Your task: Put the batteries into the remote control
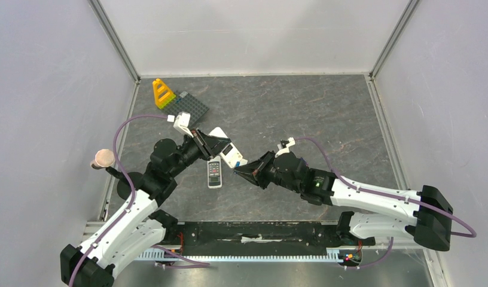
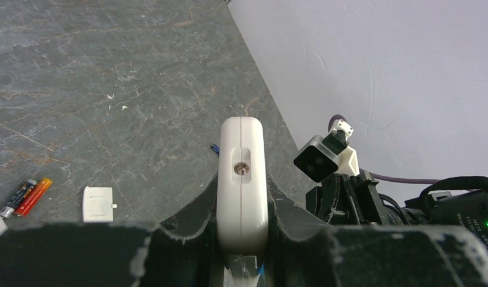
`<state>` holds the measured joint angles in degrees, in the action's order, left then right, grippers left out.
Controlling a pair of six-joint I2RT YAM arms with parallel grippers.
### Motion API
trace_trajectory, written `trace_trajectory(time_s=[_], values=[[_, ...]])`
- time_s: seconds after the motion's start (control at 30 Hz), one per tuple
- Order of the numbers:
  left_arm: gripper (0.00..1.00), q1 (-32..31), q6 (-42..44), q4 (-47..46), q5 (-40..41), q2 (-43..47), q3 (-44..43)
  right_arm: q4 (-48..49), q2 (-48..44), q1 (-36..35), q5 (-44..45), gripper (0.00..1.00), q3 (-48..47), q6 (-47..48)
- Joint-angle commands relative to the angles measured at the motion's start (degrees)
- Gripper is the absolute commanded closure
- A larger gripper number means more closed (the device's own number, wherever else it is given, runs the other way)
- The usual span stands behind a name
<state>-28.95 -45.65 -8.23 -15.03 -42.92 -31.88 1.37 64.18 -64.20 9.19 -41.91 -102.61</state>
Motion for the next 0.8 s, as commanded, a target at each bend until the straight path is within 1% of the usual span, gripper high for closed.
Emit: trace_trajectory(time_s=[0.0,0.3,0.53,0.77], values=[[0.98,-0.01,3.72,-1.73,0.57,0.92,-0.60,1.53,1.35,-0.44,1.73,1.00,-3.20,-1.66],[0.98,0.02,3.90,-1.70,-0.22,1.09,-0.63,0.92,2.79,-0.33,3.77,1.00,-3.99,-2.64],[0.98,-0.01,4.19,-2.22,-0.86,1.55,-0.28,0.22,3.32,-0.32,4.09,1.00,-3.09,-5.31],[0.98,0.07,3.22,-2.93,-1.45,1.46,0.02,-0.04,5.41,-0.31,3.83,1.00,-4.23,-7.36]])
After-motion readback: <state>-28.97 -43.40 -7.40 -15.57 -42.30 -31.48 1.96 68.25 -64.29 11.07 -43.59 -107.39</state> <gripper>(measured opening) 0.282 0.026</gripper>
